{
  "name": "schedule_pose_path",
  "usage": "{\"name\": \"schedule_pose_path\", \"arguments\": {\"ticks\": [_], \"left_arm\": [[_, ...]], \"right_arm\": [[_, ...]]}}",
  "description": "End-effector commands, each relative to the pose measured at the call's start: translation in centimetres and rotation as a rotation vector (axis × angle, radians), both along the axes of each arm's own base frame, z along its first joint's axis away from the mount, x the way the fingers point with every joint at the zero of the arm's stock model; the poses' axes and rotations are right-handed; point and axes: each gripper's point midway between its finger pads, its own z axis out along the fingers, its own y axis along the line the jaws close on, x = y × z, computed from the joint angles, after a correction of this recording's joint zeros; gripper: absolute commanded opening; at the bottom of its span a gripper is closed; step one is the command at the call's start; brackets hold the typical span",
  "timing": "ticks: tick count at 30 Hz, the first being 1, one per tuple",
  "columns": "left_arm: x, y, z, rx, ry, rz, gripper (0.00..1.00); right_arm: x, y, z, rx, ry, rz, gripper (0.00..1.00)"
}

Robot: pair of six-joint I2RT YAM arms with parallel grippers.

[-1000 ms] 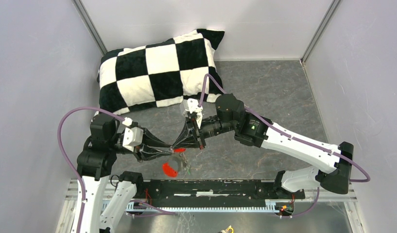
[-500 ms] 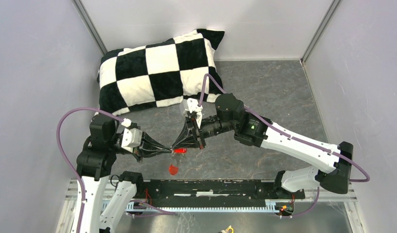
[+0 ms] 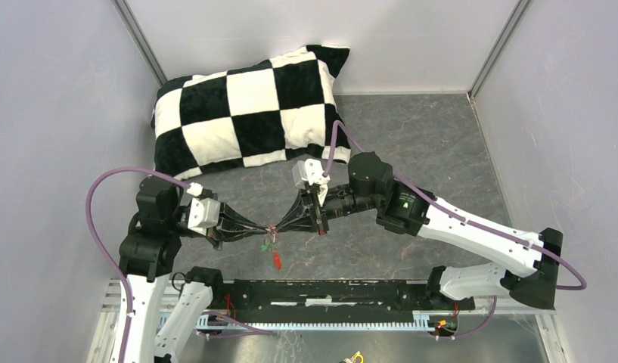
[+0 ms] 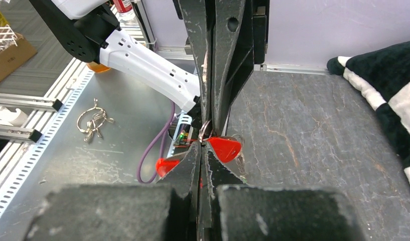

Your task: Put the keys on the keyring

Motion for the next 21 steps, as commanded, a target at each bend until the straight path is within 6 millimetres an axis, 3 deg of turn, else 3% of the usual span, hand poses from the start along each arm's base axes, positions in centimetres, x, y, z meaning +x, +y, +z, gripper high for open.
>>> {"name": "schedule_pose_path", "arguments": {"ticks": [1,10,15,19,20,21], "left_arm": [[-0.1,0.0,2.1,-0.011,-0.064,0.015,0.02],[1.0,0.0,3.1,-0.028,-0.061,0.063,0.02],[1.2,-0.1,3.6,-0.035,-0.061,0.066,0.02],[1.2,-0.1,3.6,-0.036,-0.056,0.064,0.02],[1.1,-0.1,3.7,-0.037,-0.057,0.062,0.02],[1.0,-0.1,3.7,-0.037,-0.058,0.061,0.02]], "right_arm": [[-0.3,-1.0,1.2,0.061,-0.063,-0.009,0.00],[-0.9,-1.5,-0.3,0.047,-0.080,0.009,0.03],[-1.4,-1.5,-0.8,0.041,-0.086,0.012,0.09],[-1.5,-1.2,-1.0,0.036,-0.135,0.012,0.25],[-1.4,-1.1,-1.0,0.032,-0.139,0.010,0.39],[-1.4,-1.2,-0.8,0.030,-0.145,0.006,0.42]]}}
